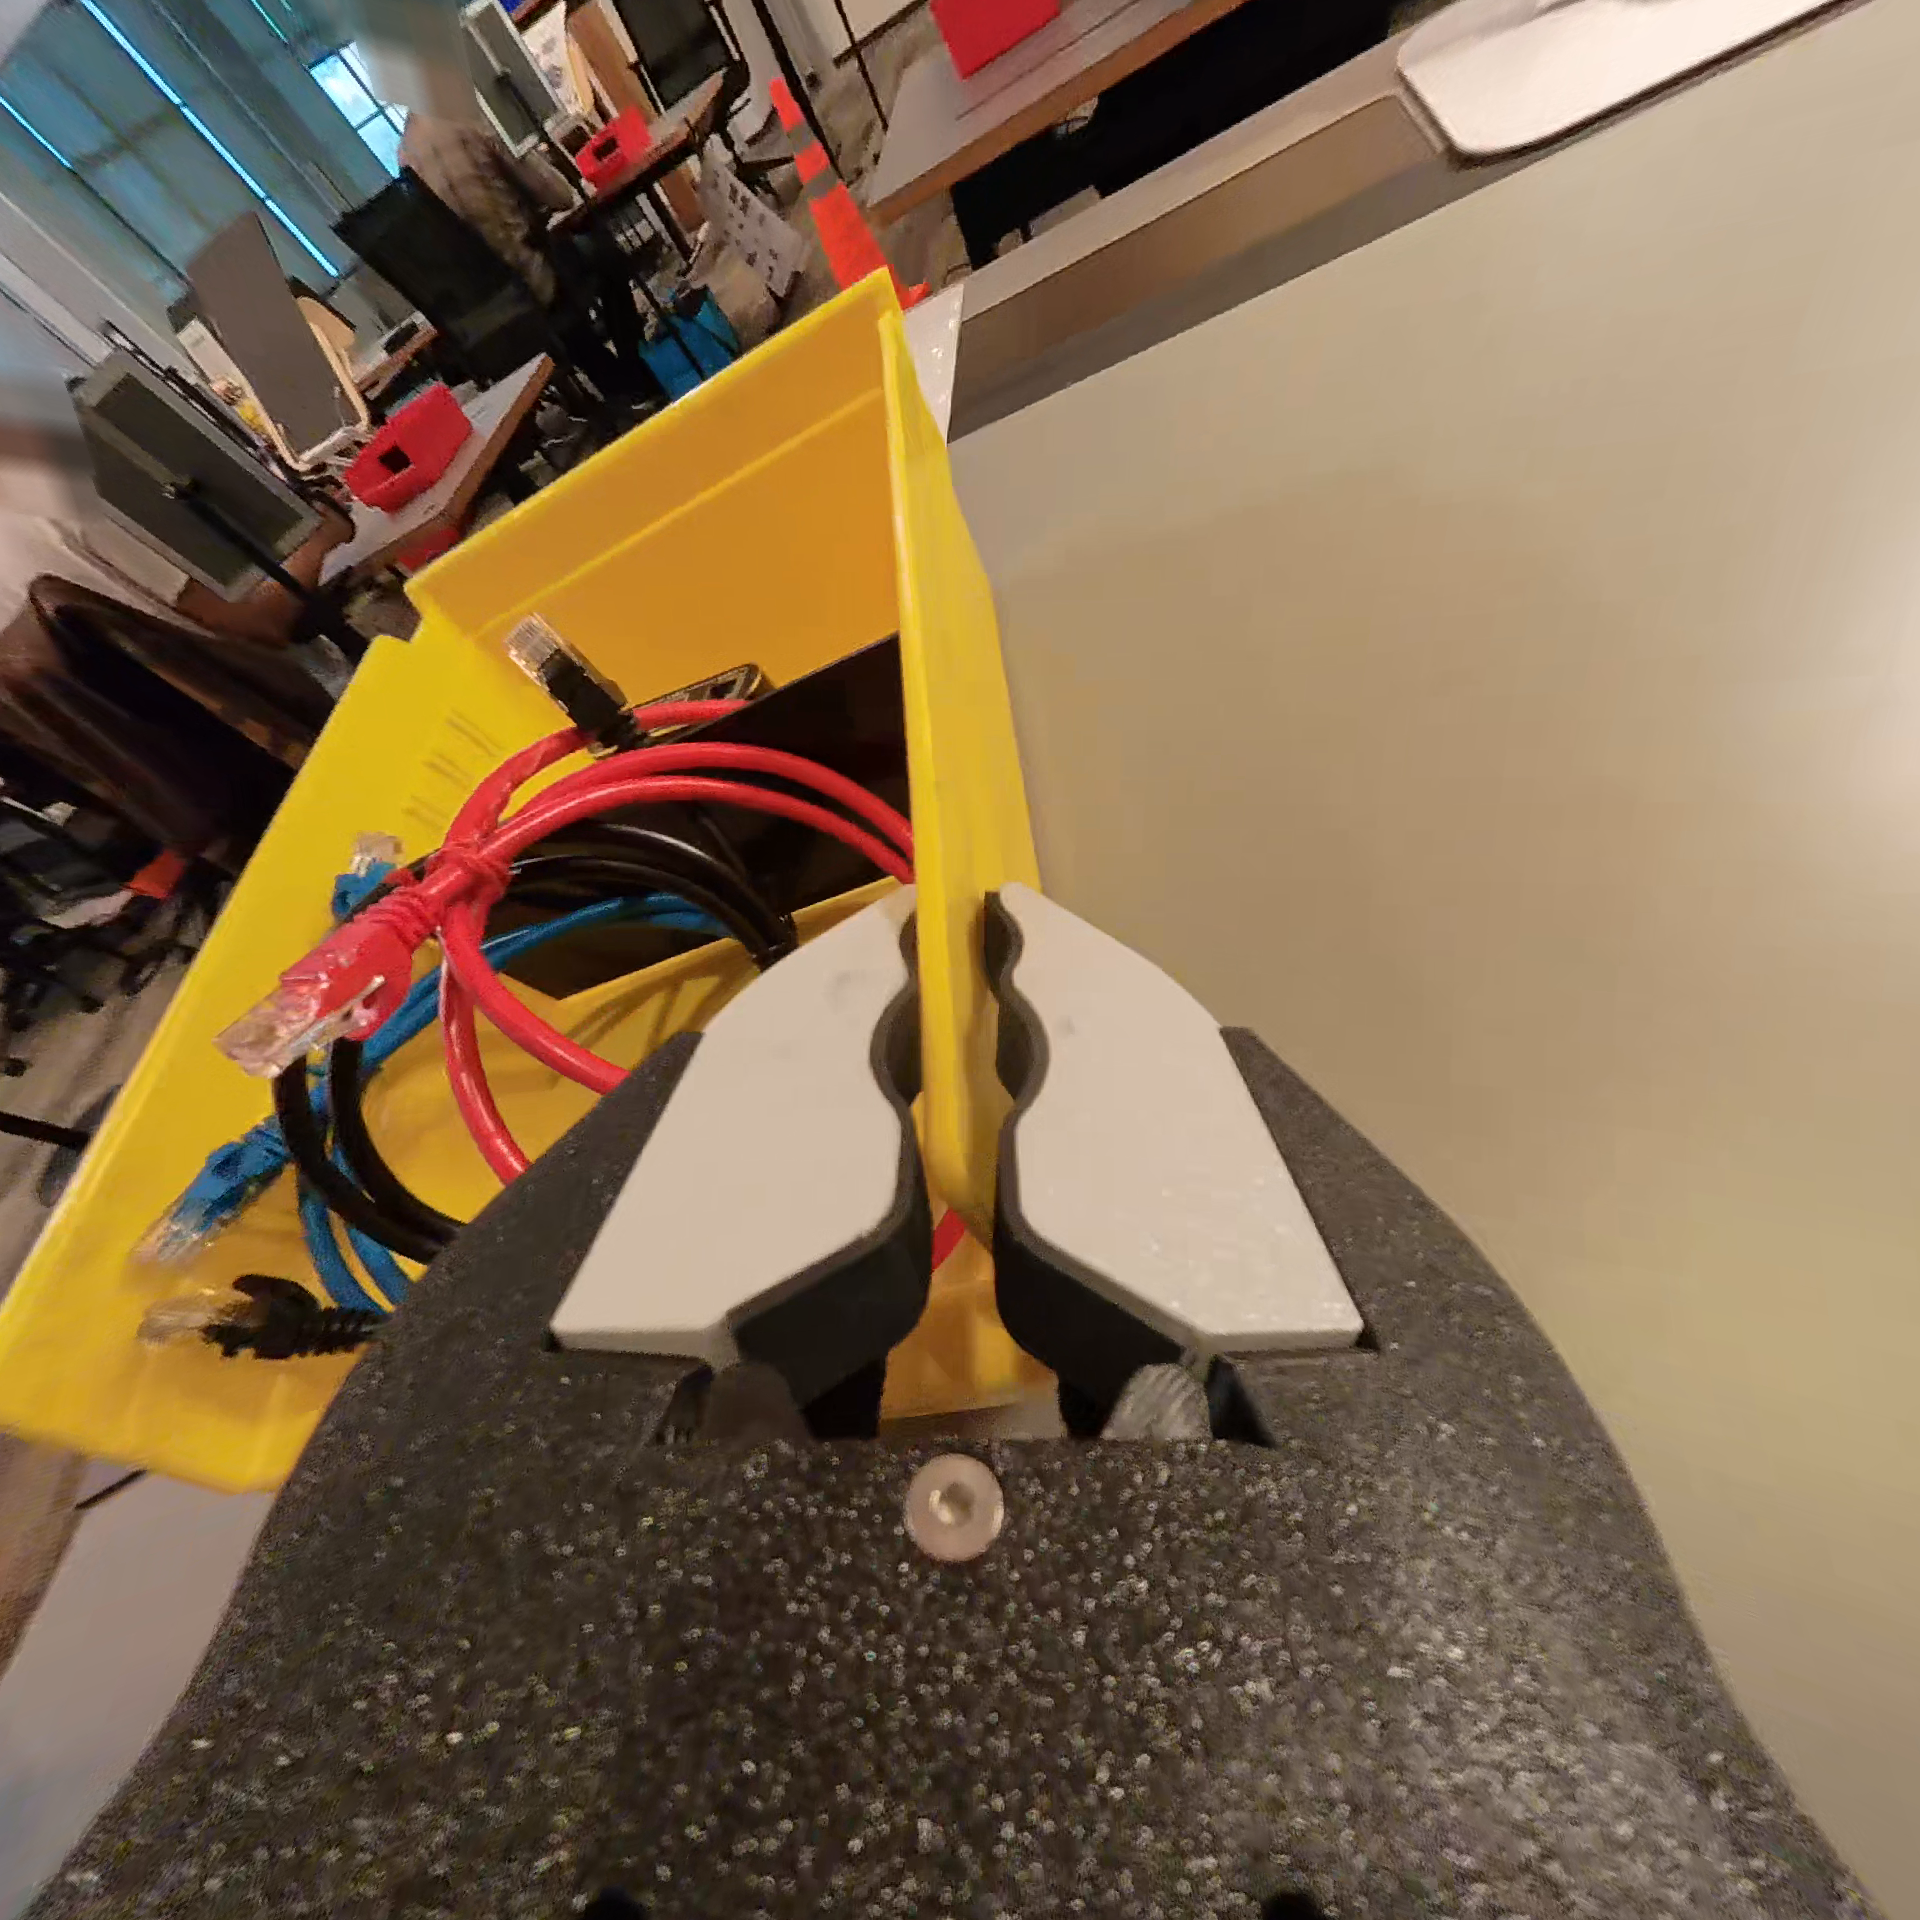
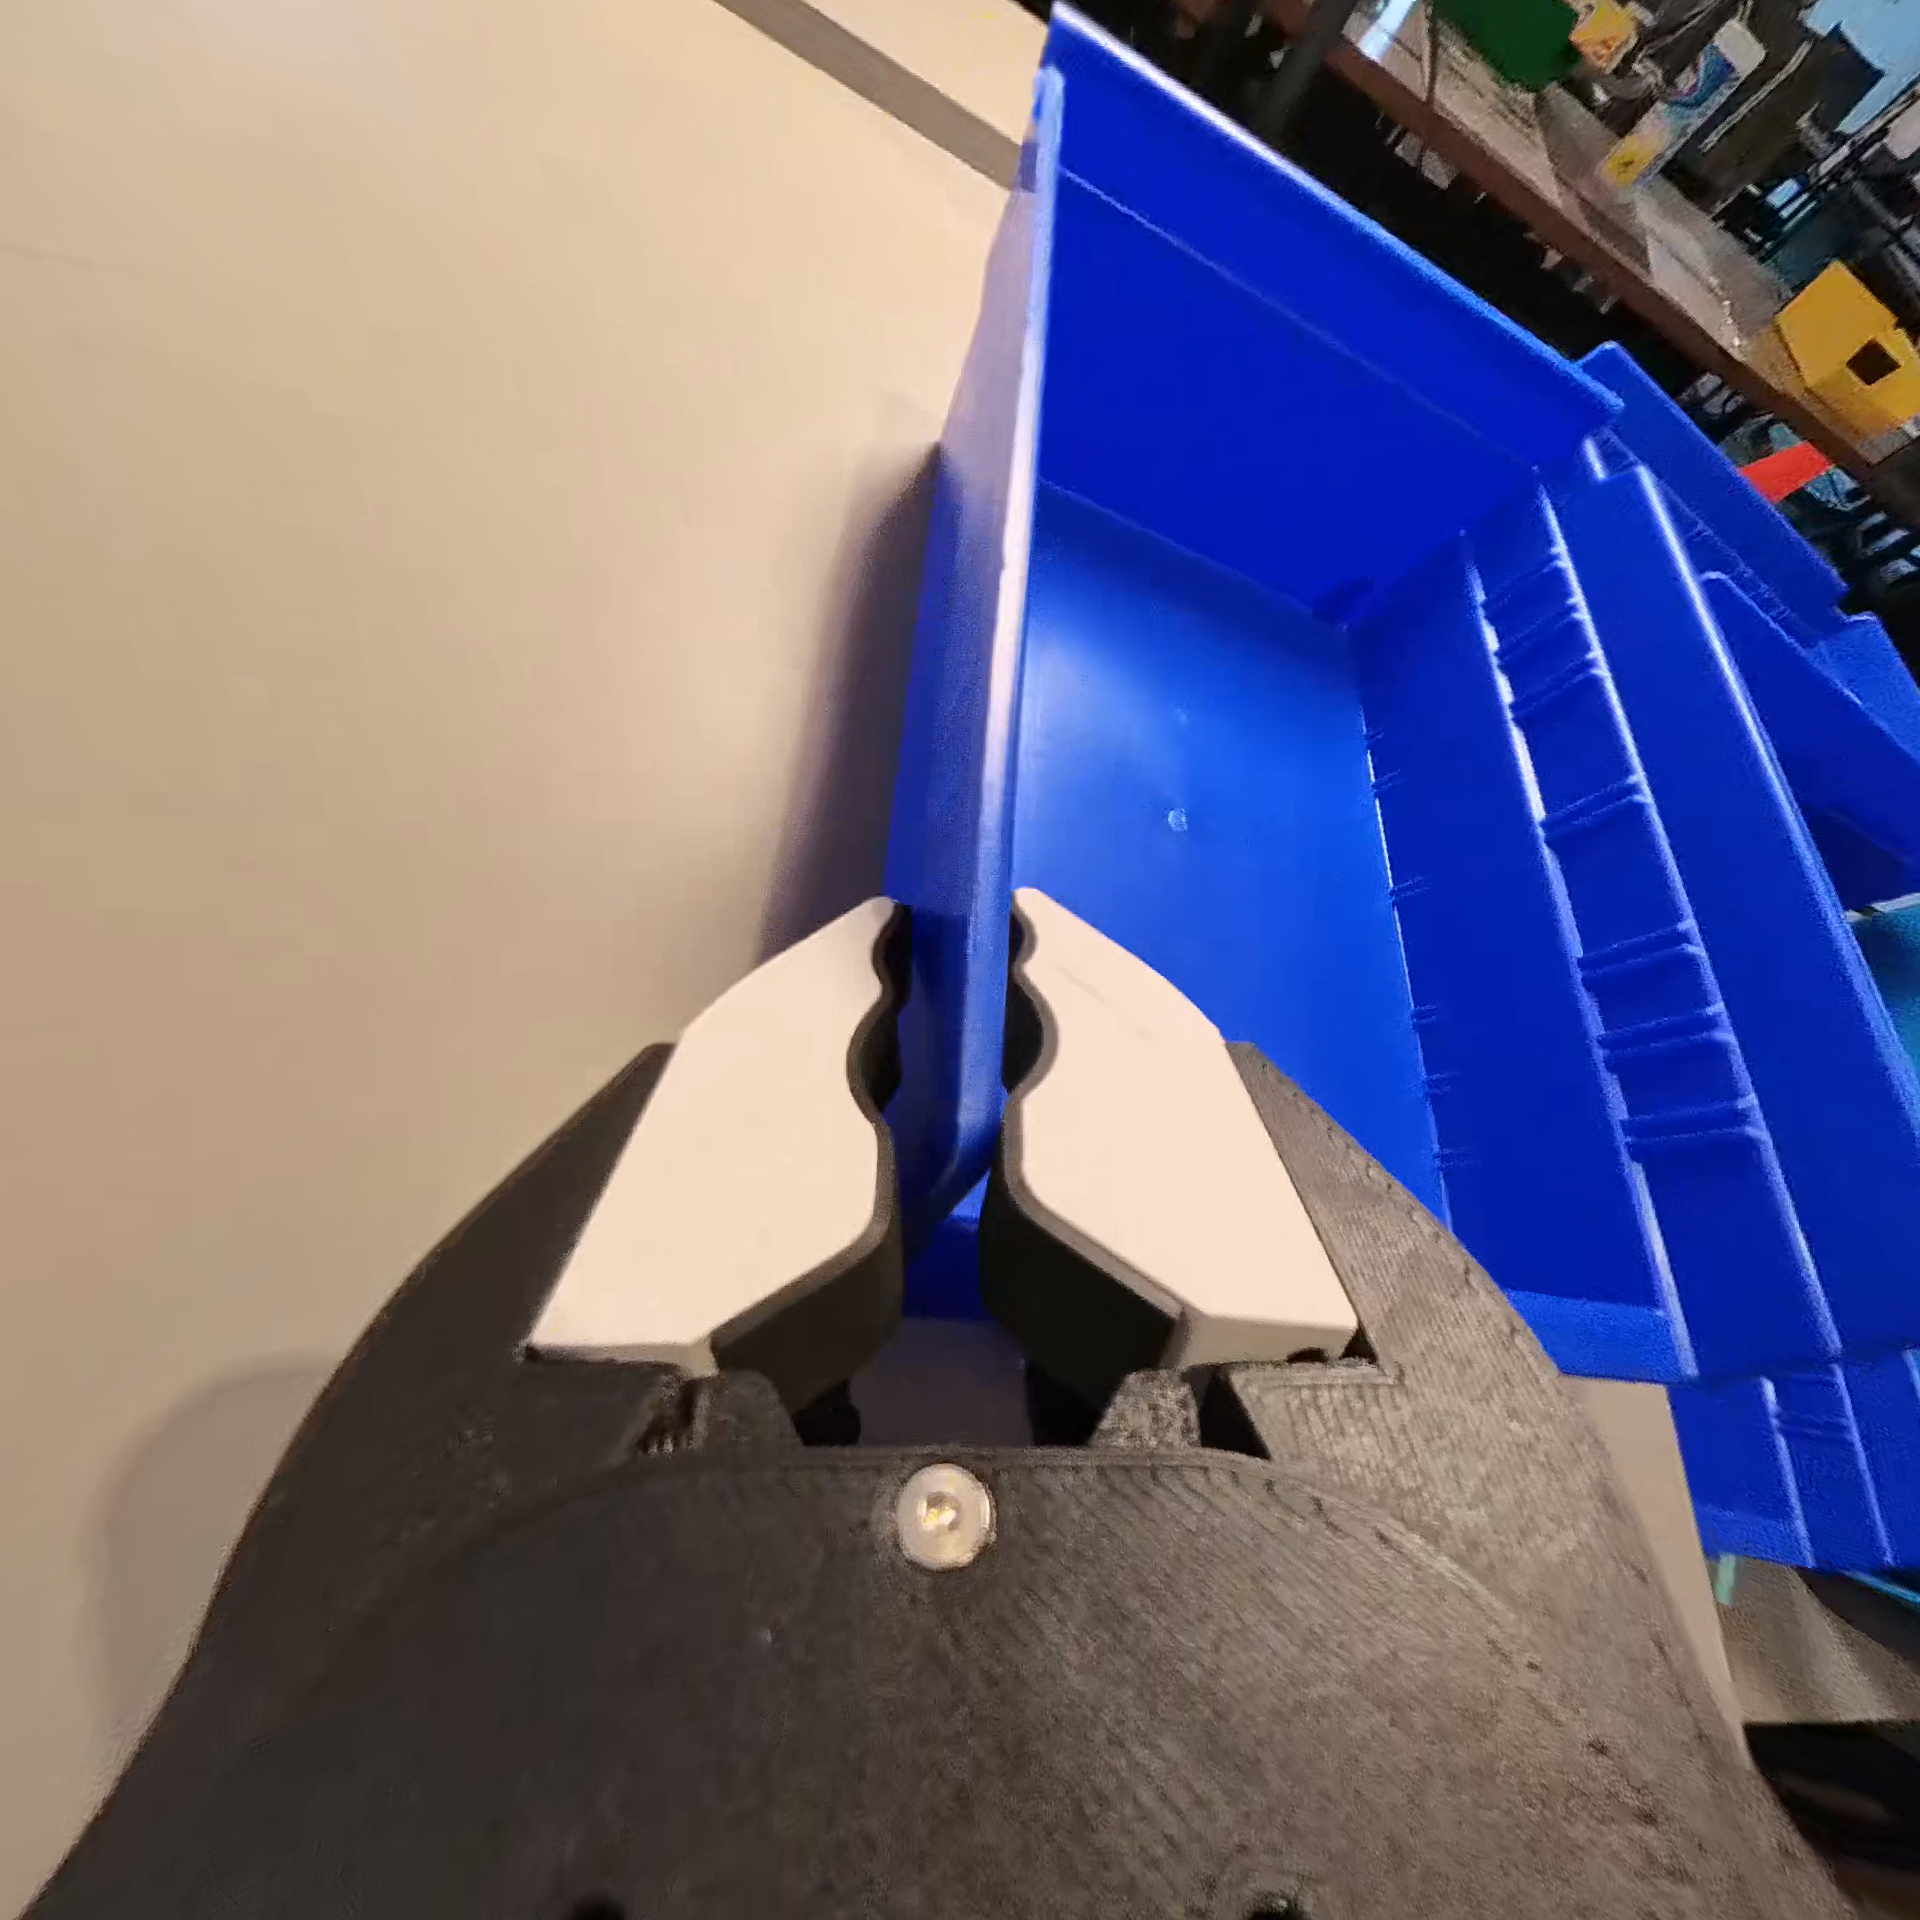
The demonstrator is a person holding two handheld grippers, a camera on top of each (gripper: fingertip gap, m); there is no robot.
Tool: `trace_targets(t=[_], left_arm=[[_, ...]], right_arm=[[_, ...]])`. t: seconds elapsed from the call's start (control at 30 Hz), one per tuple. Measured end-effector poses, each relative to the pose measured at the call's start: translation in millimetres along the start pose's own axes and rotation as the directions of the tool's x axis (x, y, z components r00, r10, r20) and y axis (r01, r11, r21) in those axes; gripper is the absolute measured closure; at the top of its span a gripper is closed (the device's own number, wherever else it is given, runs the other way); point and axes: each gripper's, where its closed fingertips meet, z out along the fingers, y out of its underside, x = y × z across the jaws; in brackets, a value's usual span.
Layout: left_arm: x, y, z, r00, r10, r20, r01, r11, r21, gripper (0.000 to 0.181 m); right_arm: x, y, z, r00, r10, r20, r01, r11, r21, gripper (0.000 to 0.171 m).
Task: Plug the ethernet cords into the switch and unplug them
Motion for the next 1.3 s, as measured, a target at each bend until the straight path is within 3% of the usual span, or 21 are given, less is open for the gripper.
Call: trace_targets(t=[0.1, 0.6, 1.3], left_arm=[[-9.8, 7.8, -5.4, 0.996, -0.076, -0.041, 0.077, 0.997, 0.023, 0.174], [-66.7, 35.0, -3.8, 0.989, -0.008, -0.147, 0.024, 0.994, 0.108, 0.176], [-109.8, 45.2, 27.6, 0.985, 0.017, -0.174, 0.004, 0.993, 0.118, 0.176]], right_arm=[[15.8, 4.1, 4.7, 1.000, 0.017, -0.024, -0.017, 1.000, -0.002, 0.155], [73.2, 8.3, 39.2, 0.996, 0.044, -0.079, -0.045, 0.999, -0.010, 0.161], [84.0, 16.2, 37.0, 1.000, 0.021, -0.001, -0.021, 1.000, -0.004, 0.162]])
